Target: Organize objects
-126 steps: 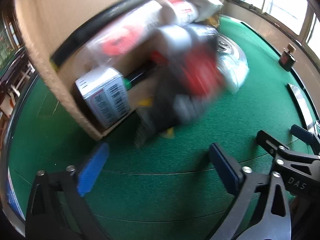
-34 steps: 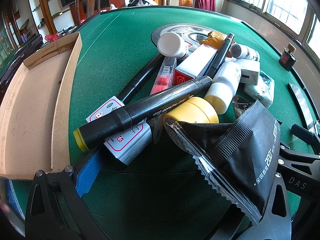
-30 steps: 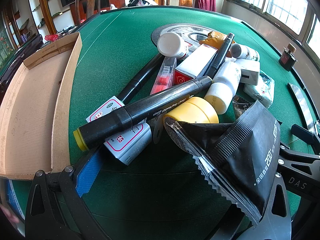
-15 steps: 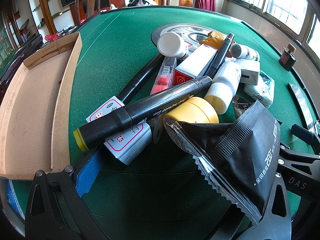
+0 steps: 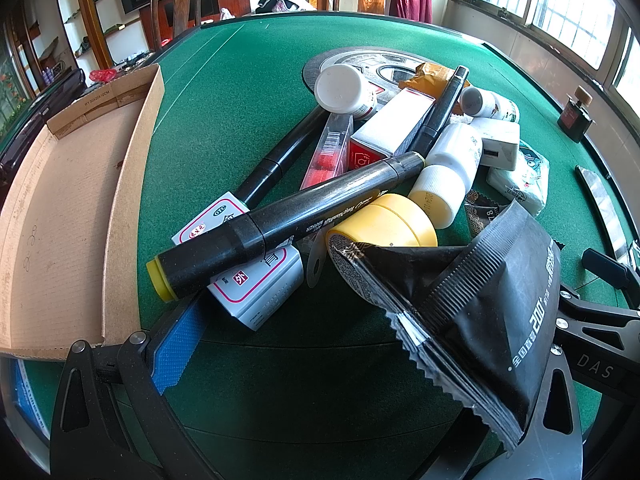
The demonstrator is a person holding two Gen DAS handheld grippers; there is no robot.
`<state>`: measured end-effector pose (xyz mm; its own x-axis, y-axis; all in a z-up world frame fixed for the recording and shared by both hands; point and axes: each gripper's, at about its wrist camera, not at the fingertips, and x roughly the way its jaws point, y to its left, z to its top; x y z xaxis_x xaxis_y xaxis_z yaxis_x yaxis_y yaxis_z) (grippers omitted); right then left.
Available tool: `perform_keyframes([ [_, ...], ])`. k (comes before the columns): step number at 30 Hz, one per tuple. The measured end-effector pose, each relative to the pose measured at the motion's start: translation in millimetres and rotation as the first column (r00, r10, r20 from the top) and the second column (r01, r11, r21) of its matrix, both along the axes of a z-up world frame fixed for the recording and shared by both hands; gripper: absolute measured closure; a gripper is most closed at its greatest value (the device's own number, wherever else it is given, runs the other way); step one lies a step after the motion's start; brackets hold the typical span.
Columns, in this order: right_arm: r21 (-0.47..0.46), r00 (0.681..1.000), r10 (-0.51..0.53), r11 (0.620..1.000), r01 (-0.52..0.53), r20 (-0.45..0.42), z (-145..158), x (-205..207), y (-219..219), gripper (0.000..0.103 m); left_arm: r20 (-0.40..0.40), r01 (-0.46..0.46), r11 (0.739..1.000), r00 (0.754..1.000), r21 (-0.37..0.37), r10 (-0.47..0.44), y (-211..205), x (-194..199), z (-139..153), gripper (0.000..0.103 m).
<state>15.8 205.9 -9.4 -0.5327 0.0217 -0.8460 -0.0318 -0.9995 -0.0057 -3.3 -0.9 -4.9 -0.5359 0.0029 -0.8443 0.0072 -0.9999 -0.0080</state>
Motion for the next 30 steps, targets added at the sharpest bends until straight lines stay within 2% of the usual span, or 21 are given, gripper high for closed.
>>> perform_keyframes([
  [17,0.0,1.0,-0.001,1.0,0.001,0.0,0.1,0.2,-0.1,0.0,0.001,0.012,1.0,1.0,-0.001,-0.012,-1.3,2.4,0.0,0.001],
  [22,-0.001,1.0,0.0,1.0,0.0,0.0,0.1,0.3,0.2,0.0,0.003,0.052,0.998,0.999,-0.025,-0.052,1.7,8.2,1.7,0.001],
  [27,0.007,0.999,0.053,0.999,-0.053,-0.001,2.2,-0.4,2.8,0.001,0.017,0.124,0.992,0.992,-0.037,-0.124,-2.1,26.1,2.6,0.001],
  [30,-0.014,0.998,0.055,0.998,-0.055,-0.038,12.7,9.1,12.6,0.001,-0.013,0.18,0.983,0.983,-0.04,-0.181,-6.2,45.2,8.4,0.001],
])
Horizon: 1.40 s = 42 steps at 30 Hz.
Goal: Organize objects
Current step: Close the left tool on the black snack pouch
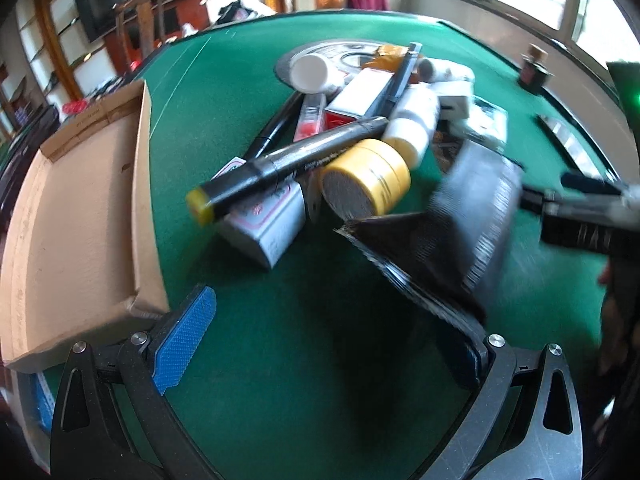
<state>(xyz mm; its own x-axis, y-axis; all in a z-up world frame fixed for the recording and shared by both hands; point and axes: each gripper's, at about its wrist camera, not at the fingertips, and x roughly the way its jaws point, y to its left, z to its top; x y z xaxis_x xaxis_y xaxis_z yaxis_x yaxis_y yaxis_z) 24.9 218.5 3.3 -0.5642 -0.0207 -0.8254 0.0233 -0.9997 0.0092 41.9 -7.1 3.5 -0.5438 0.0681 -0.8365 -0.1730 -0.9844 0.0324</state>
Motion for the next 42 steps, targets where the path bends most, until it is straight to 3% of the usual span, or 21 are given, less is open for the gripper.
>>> perform_keyframes([
  [7,-0.035,0.991,0.01,0.999,-0.015,-0.135,16.4,35.5,21.7,0.001,-0.107,0.14,0.988,0.985,0.068,-0.133,-4.9,29.2,26.9,0.005],
  [12,-0.149,0.972,-0.004,0.988,-0.032,-0.236,25.7,49.0,37.4,0.001,-0.17,0.243,0.966,0.959,0.083,-0.227,0.2,37.0,50.0,0.005],
  [15,-0.188,0.963,0.012,0.98,-0.065,-0.271,29.8,52.0,41.2,0.001,-0.165,0.29,0.951,0.948,0.107,-0.271,4.7,35.3,55.5,0.011],
  [16,-0.197,0.961,0.01,0.978,-0.067,-0.275,30.7,52.1,42.4,0.001,-0.154,0.304,0.948,0.945,0.092,-0.288,10.2,33.1,54.7,0.025],
  [17,-0.208,0.961,0.007,0.976,-0.067,-0.276,31.0,52.5,43.2,0.001,-0.135,0.317,0.945,0.943,0.077,-0.305,16.3,29.5,53.1,0.031],
  [21,-0.216,0.96,-0.015,0.975,-0.048,-0.279,30.8,54.7,45.7,0.001,-0.094,0.375,0.927,0.924,0.021,-0.372,48.6,14.0,48.0,0.032],
  [30,-0.255,0.956,-0.051,0.967,-0.025,-0.287,31.2,58.7,55.9,0.001,-0.002,0.39,0.919,0.92,-0.058,-0.391,84.2,-21.1,20.6,0.032],
  [31,-0.254,0.957,-0.053,0.967,-0.023,-0.286,31.0,58.7,55.8,0.001,0.012,0.39,0.919,0.921,-0.058,-0.39,85.1,-23.9,16.0,0.034],
  [32,-0.252,0.957,-0.053,0.967,-0.022,-0.284,30.9,58.5,55.4,0.001,0.026,0.39,0.919,0.921,-0.055,-0.389,85.5,-26.6,11.8,0.045],
  [34,-0.249,0.957,-0.052,0.968,-0.021,-0.284,31.2,58.2,55.3,0.001,0.063,0.385,0.922,0.922,-0.042,-0.382,86.2,-33.8,1.9,0.055],
  [42,-0.243,0.961,-0.069,0.97,0.001,-0.268,29.2,56.9,56.0,0.001,0.003,0.306,0.951,0.952,0.041,-0.306,71.8,-27.9,3.7,0.072],
])
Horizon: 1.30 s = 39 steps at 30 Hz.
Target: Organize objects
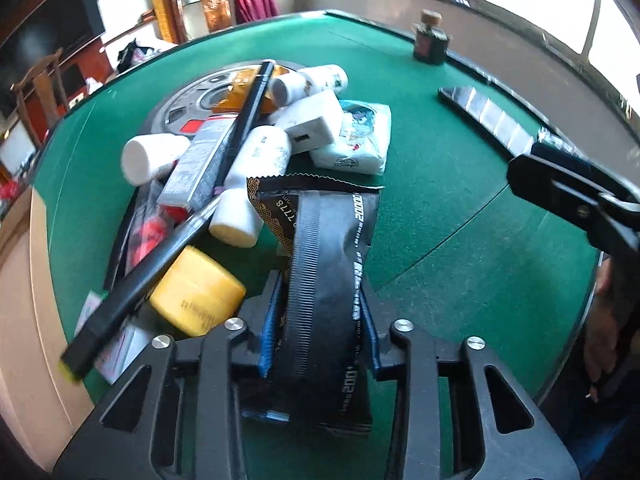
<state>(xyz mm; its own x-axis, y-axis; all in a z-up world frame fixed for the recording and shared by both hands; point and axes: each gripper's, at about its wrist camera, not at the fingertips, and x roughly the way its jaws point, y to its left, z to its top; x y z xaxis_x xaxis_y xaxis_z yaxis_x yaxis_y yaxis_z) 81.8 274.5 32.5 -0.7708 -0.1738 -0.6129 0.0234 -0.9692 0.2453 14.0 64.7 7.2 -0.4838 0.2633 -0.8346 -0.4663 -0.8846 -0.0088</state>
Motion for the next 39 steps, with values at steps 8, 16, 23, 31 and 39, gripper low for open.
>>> perform_keyframes([
  [8,0.029,0.998,0.028,0.999,-0.03,0.051,-4.1,-6.8,-7.3,0.001,-0.008,-0.103,0.989,0.995,0.11,0.104,-64.8,39.8,13.3,0.076],
  [16,-0.016,0.977,0.191,0.982,-0.19,0.098,5.0,-20.2,-45.8,0.005,-0.027,-0.179,0.969,0.982,0.17,0.186,-117.8,62.8,20.1,0.077],
  [23,0.028,0.938,0.339,0.939,-0.342,0.068,24.1,-28.1,-97.8,0.006,-0.032,-0.186,0.959,0.98,0.216,0.198,-145.2,79.3,22.1,0.078],
  [31,0.31,0.794,0.601,0.741,-0.596,0.089,20.0,-37.1,-158.4,0.026,-0.027,-0.239,0.942,0.967,0.234,0.252,-168.6,88.2,23.3,0.078],
  [39,-0.08,0.89,0.396,0.918,-0.389,0.226,1.1,-83.9,-113.9,0.029,-0.045,-0.192,0.955,0.977,0.227,0.208,-145.8,84.0,23.9,0.078],
])
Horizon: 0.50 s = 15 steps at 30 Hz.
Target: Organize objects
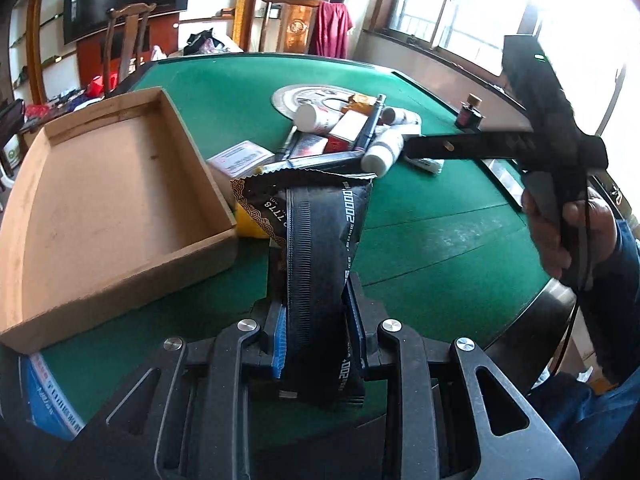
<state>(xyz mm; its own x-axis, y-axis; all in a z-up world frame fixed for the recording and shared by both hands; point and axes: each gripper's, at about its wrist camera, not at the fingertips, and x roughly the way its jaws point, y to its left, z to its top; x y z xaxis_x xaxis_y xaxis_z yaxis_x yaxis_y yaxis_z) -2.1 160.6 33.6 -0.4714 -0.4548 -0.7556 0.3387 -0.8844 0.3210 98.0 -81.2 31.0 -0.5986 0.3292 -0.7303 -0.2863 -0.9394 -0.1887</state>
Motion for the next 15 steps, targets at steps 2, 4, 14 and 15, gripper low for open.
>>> perform_keyframes([
  [2,-0.099,0.992,-0.086,0.99,0.096,0.096,-11.9,-14.0,11.3,0.042,-0.001,0.005,1.0,1.0,0.0,-0.005,4.0,-2.7,0.9,0.078],
  [4,-0.128,0.974,-0.149,0.977,0.173,0.172,-23.1,-26.6,16.9,0.054,-0.002,0.013,1.0,1.0,0.001,-0.013,7.0,-4.4,1.6,0.078],
  [14,-0.079,0.951,-0.248,0.961,0.266,0.187,-36.5,-58.4,4.3,0.058,0.015,0.025,1.0,1.0,-0.003,-0.025,13.4,-6.9,-2.8,0.078],
  [15,-0.065,0.955,-0.238,0.965,0.253,0.176,-35.9,-58.2,0.6,0.058,0.017,0.024,1.0,1.0,-0.003,-0.024,15.1,-6.9,-2.5,0.078],
])
